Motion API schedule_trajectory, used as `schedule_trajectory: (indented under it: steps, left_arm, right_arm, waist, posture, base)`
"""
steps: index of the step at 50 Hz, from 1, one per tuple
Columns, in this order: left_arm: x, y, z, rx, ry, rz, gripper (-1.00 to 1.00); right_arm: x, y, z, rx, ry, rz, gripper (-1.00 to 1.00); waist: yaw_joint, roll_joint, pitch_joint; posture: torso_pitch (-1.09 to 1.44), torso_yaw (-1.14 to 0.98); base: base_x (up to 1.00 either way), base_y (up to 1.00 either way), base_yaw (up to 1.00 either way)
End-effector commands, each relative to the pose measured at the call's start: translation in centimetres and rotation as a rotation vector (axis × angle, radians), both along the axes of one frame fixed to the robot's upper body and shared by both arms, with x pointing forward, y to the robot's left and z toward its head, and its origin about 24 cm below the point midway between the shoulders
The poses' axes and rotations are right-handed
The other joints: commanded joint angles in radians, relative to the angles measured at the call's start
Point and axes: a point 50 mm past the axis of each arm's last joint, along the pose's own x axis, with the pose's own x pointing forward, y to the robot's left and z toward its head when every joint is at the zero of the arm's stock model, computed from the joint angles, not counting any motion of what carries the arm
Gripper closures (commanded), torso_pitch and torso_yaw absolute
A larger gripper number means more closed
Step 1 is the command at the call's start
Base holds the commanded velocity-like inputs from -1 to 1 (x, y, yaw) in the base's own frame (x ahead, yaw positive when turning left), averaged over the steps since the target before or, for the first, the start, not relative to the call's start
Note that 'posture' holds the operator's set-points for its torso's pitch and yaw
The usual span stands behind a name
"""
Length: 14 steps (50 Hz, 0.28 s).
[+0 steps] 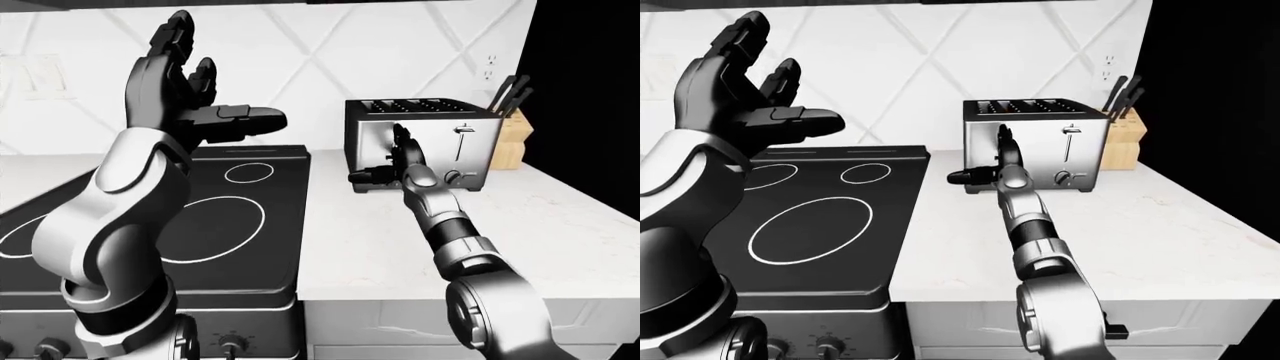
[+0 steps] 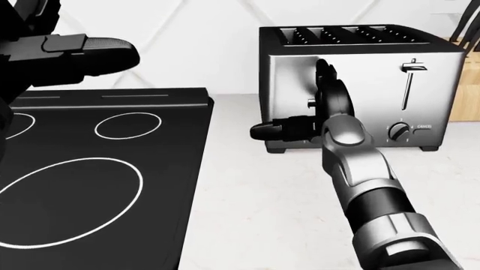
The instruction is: Push down the lever of the toaster to turn it on.
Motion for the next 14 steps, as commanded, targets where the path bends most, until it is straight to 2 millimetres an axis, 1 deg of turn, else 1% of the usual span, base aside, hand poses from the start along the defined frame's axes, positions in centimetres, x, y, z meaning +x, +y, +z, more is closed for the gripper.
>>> schedule_trajectory:
  steps: [1, 14]
  left_arm:
    - [-0.37, 0.04, 1.35, -0.005, -0.068, 0.003, -1.00]
    - [-0.34, 0.08, 1.37, -0.008, -0.070, 0.005, -1.00]
  right_arm:
    - [-0.54, -0.78, -1.92, -0.006, 0.125, -0.039, -1.00]
    - [-0.82, -1.22, -2.88, -0.003, 0.166, -0.048, -1.00]
  waist:
    - [-0.003, 0.009, 0.010]
    - [-0.001, 0.008, 0.009]
  posture:
    - [-0.46, 0.00]
    - [-0.46, 0.00]
  base:
    - [0.00, 0.00, 0.00]
    - [0.00, 0.00, 0.00]
